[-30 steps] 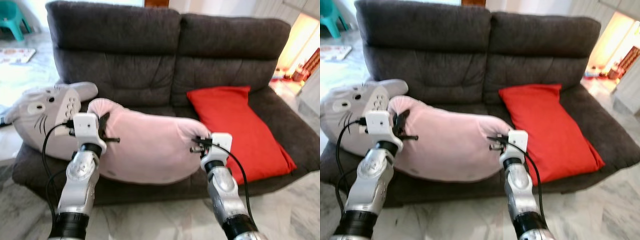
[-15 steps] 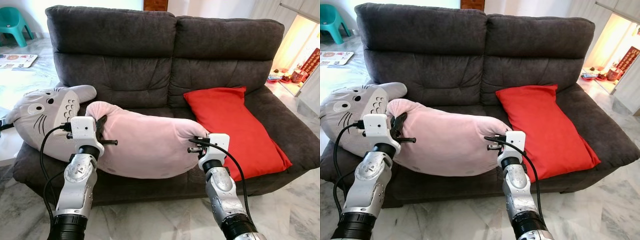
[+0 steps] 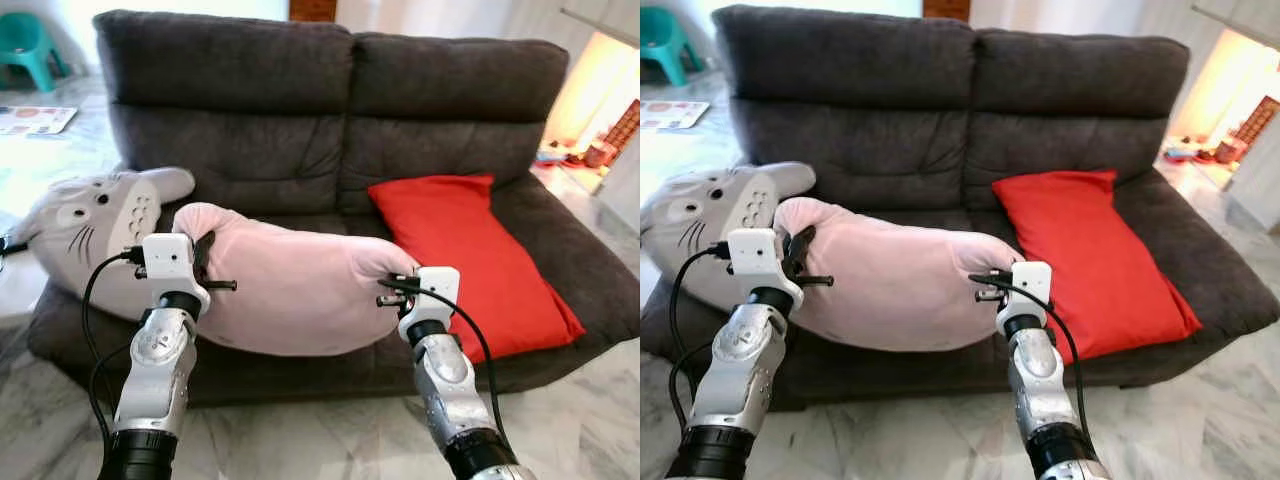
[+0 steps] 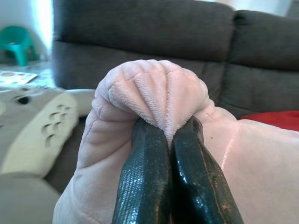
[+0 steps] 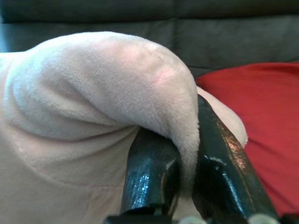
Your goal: Move the pillow to the sofa from floor
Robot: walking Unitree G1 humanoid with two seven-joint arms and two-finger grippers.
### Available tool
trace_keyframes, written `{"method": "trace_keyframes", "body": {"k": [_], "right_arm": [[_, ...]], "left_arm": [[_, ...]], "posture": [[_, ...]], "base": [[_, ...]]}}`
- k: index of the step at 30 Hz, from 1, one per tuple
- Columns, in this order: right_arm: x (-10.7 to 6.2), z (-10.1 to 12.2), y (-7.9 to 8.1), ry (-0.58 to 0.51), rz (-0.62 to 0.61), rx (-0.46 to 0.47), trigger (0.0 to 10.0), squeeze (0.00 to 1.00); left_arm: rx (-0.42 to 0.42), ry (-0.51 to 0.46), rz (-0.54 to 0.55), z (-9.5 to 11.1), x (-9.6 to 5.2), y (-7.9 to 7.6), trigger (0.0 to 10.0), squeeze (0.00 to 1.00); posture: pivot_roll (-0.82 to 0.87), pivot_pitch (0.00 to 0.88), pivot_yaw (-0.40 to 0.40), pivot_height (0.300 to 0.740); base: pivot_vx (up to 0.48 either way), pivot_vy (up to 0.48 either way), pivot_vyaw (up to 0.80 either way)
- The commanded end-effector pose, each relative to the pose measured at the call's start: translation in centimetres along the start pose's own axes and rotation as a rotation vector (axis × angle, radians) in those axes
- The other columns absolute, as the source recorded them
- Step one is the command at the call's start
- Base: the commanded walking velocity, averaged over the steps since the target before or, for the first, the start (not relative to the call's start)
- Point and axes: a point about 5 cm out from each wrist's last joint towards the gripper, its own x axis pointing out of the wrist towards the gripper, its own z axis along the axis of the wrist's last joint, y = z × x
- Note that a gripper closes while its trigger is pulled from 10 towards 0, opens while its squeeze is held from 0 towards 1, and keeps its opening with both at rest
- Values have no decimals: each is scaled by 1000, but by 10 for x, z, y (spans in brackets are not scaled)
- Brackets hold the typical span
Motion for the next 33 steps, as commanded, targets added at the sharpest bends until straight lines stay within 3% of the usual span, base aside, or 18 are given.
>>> {"method": "trace_keyframes", "body": {"k": [1,13,23,29,30,33], "right_arm": [[5,15,-3,-71,-6,-5,10000,0],[5,16,-3,-73,0,-13,10000,0],[6,19,-2,-81,4,-14,10000,0],[4,18,-2,-82,15,-33,10000,0],[4,17,-3,-75,5,10,10000,0],[4,18,-4,-81,3,-9,10000,0]], "left_arm": [[6,-60,-5,14,3,-2,10000,0],[4,-60,-3,13,2,-2,10000,0],[10,-57,0,11,1,-1,10000,0],[12,-59,-3,12,1,-2,10000,0],[13,-58,-4,12,1,-2,10000,0],[15,-57,-6,11,1,-3,10000,0]], "posture": [[190,0,-108,740],[185,0,-110,740],[178,0,-108,740],[177,0,-109,740],[176,0,-109,740],[176,0,-110,740]], "base": [[0,0,0],[0,0,0],[263,0,0],[273,0,672],[274,0,0],[274,0,0]]}}
